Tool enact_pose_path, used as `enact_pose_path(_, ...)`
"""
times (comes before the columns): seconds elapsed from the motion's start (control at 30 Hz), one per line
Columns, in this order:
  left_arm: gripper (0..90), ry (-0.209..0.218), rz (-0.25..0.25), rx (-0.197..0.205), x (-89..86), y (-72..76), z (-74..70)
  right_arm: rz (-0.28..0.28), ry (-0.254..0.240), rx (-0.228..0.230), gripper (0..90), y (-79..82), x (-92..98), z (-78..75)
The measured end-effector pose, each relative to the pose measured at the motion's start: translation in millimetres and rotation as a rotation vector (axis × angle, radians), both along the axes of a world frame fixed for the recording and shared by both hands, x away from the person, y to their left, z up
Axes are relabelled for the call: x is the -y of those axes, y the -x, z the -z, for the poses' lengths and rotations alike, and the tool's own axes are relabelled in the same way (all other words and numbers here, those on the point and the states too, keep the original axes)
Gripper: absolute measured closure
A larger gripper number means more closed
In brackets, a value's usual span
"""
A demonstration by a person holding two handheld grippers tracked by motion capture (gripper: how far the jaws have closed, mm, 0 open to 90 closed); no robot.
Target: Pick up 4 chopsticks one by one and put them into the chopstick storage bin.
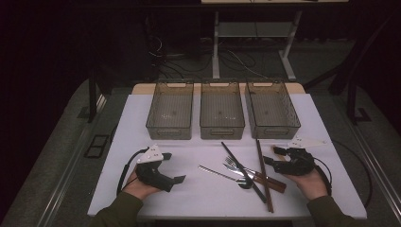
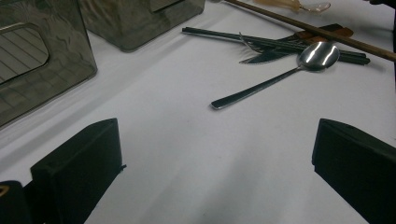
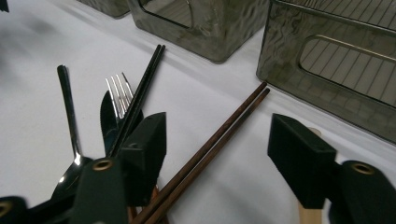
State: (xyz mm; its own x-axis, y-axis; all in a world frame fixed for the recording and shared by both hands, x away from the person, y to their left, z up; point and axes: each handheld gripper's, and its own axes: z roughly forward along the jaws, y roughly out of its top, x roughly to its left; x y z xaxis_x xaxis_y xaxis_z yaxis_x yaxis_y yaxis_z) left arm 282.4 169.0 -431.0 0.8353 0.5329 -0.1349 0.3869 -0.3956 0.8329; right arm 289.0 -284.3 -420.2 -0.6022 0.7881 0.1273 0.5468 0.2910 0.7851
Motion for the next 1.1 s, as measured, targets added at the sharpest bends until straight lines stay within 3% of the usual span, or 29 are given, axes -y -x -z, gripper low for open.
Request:
enact_pose_path(0.13, 0.6, 0.003, 0.000, -0.002, -0.3, -0.1, 0.2, 0.013, 0.001, -0.008, 48.5, -4.8, -0.1, 0.7)
enact_pose_path(0.3, 0.6, 0.001, 0.001, -0.003, -0.1, 0.2, 0.0, 0.035, 0.016, -0.022, 66.4, -14.5, -1.3, 1.6)
enact_pose_path(0.37, 0.6, 0.004, -0.001, -0.001, -0.3, 0.2, 0.0, 0.032, 0.019, -0.031, 68.4, -16.7, -1.2, 1.8)
enact_pose_path(0.43, 0.6, 0.004, -0.001, -0.002, -0.5, 0.2, 0.1, 0.032, 0.009, -0.057, 78.1, -22.9, -1.6, 3.7)
enact_pose_path(0.6, 0.6, 0.004, -0.003, -0.001, -0.8, 0.3, -0.2, 0.036, 0.021, -0.088, 88.9, -32.4, -2.4, 8.6)
enact_pose_path(0.77, 0.6, 0.004, -0.004, 0.001, -1.2, 0.2, -0.4, 0.038, 0.047, -0.117, 89.5, -42.6, -8.6, 12.8)
enact_pose_path(1.1, 0.7, -0.004, 0.004, 0.006, -0.7, 0.2, -0.5, 0.051, 0.102, -0.149, 89.5, -43.4, -13.3, 20.2)
